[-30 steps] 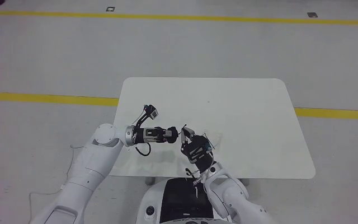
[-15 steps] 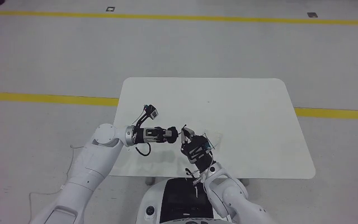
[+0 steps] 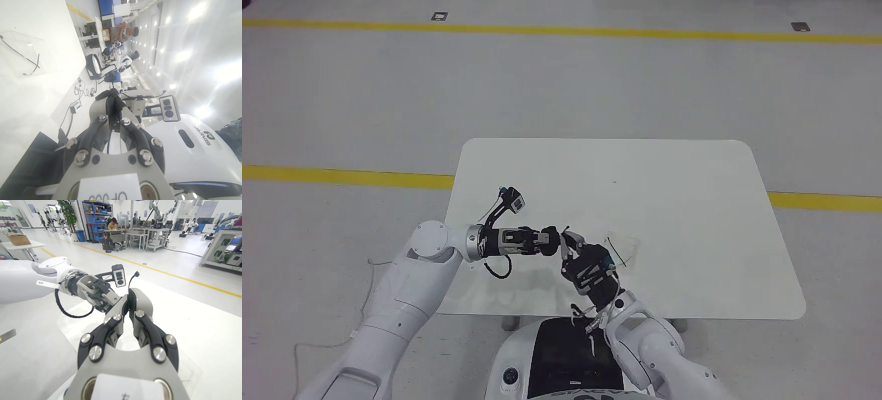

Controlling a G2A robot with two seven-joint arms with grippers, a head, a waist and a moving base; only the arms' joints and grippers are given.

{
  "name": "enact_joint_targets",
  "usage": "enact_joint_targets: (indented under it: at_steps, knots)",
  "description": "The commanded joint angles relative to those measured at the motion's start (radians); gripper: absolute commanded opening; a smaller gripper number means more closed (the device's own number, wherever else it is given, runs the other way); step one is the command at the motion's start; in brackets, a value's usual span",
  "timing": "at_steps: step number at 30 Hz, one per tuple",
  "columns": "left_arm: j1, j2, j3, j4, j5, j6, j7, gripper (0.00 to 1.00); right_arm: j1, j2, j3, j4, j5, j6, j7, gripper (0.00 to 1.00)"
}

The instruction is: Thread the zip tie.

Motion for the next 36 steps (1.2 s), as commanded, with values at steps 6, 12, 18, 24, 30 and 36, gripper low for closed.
enact_joint_targets:
  at_steps: [6,12,18,24,30,36]
  knots:
    - [0.0,0.0,0.0,0.0,0.0,0.0,0.0,0.0,0.0,-0.001,0.002,0.002,0.014,-0.017,-0.011,0.0]
    - [0.0,0.0,0.0,0.0,0.0,0.0,0.0,0.0,0.004,-0.003,0.003,0.007,0.018,-0.024,0.005,0.0]
    - [0.0,0.0,0.0,0.0,0.0,0.0,0.0,0.0,0.006,-0.005,0.006,0.013,0.019,-0.015,0.014,0.0]
    - [0.0,0.0,0.0,0.0,0.0,0.0,0.0,0.0,0.006,-0.006,0.01,0.02,0.018,-0.002,0.025,0.0]
    - [0.0,0.0,0.0,0.0,0.0,0.0,0.0,0.0,0.009,-0.009,0.011,0.028,0.02,0.005,0.032,0.0]
    - [0.0,0.0,0.0,0.0,0.0,0.0,0.0,0.0,0.013,-0.011,0.013,0.037,0.022,0.011,0.04,0.0]
